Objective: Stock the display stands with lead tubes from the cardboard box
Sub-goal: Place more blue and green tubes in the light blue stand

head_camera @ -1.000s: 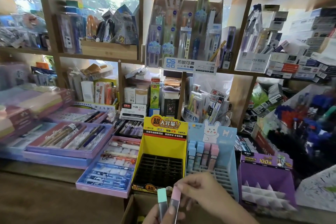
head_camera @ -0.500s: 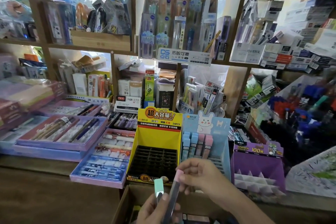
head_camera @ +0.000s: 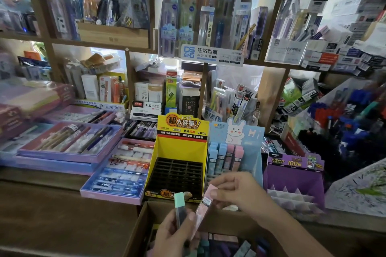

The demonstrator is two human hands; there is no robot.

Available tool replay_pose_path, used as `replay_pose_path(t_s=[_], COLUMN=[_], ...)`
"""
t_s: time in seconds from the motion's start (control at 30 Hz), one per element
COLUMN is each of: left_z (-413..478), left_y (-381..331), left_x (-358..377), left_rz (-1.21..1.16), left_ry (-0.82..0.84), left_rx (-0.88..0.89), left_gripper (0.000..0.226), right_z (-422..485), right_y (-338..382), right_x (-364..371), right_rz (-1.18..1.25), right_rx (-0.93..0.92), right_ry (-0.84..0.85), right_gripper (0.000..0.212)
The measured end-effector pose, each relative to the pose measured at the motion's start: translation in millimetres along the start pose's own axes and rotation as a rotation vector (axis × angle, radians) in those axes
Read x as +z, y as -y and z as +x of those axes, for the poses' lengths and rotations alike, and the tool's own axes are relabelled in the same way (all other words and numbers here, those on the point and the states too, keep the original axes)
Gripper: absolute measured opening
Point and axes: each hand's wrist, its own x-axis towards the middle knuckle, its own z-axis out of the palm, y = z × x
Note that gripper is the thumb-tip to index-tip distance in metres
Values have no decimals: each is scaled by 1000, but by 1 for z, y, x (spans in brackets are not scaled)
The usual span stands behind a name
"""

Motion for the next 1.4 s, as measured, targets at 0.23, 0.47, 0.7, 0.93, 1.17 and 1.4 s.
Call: replay_pose_path(t_s=[0.23,0.47,0.7,0.93,1.17,1.4], left_z=[1,6,2,2,2,-1], left_y=[5,8,5,3,3,1], left_x=[-3,-2,0,0,0,0], left_rz=[-128,-144,-165,-156,-162,-156], left_ry=[-21,-41,-50,-46,-33,-20], left_rx=[-52,-75,-53,-49,-57,-49], left_gripper=[20,23,24,24,25,25], right_z=[2,28,49,58,65,69], right_y=[28,38,35,29,27,22], right_x=[-41,-74,-73,-68,-65,-59], right_rz=[-204,-671,-829,-875,-885,-1034], right_rx=[-186,-298,-368,-331,-373,-433], right_ry=[-255,-537,-551,-452,-432,-438], right_gripper=[12,12,10,6,16,9])
